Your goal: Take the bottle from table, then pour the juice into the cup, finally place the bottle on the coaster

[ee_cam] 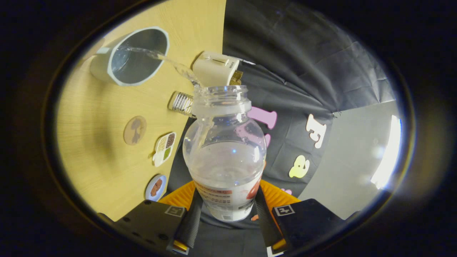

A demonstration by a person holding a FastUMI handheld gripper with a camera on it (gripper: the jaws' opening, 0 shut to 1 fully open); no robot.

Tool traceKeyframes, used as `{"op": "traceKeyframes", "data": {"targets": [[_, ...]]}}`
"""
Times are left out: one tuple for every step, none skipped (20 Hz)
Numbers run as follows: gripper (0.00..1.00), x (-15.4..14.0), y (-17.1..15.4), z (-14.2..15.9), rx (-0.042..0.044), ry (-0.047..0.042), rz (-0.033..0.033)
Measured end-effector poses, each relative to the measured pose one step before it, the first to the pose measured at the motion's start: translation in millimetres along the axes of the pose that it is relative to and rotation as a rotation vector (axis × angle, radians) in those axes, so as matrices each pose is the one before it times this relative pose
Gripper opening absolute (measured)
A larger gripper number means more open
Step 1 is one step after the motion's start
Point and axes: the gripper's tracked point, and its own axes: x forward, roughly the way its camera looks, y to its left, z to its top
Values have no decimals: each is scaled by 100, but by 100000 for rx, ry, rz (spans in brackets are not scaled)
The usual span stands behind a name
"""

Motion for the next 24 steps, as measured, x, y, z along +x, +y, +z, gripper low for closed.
{"op": "traceKeyframes", "data": {"targets": [[75,43,-66,37,-536,-287,-122],[75,19,-43,33,-710,-325,-462],[75,-8,-165,53,-1041,-444,-367],[75,-75,-21,-53,-1073,-205,-443],[75,14,-205,27,-937,-147,-356],[75,-120,-30,-51,-443,-20,-199],[75,-53,-79,-26,-130,177,-272],[75,-64,-114,-10,4,74,-381],[75,-29,-135,45,-316,-309,-364],[75,-85,-46,187,-805,-755,-404],[75,29,-163,318,-1334,-963,-852],[75,12,17,344,-1361,-1118,-229],[75,110,32,224,-1211,-617,-475],[75,-32,-55,216,-688,-782,60],[75,14,-20,83,-582,-313,-309],[75,-138,-25,133,-515,-518,-227],[75,171,-150,236,-564,-396,-599],[75,-65,-152,34,-1015,-143,-919],[75,-84,-38,58,-1120,-187,-754],[75,-4,-90,147,-1219,-186,-988],[75,44,12,178,-1091,-242,-322],[75,13,117,143,-668,-369,-102],[75,48,-8,44,-397,-293,56],[75,-96,22,96,-262,-307,-6]]}}
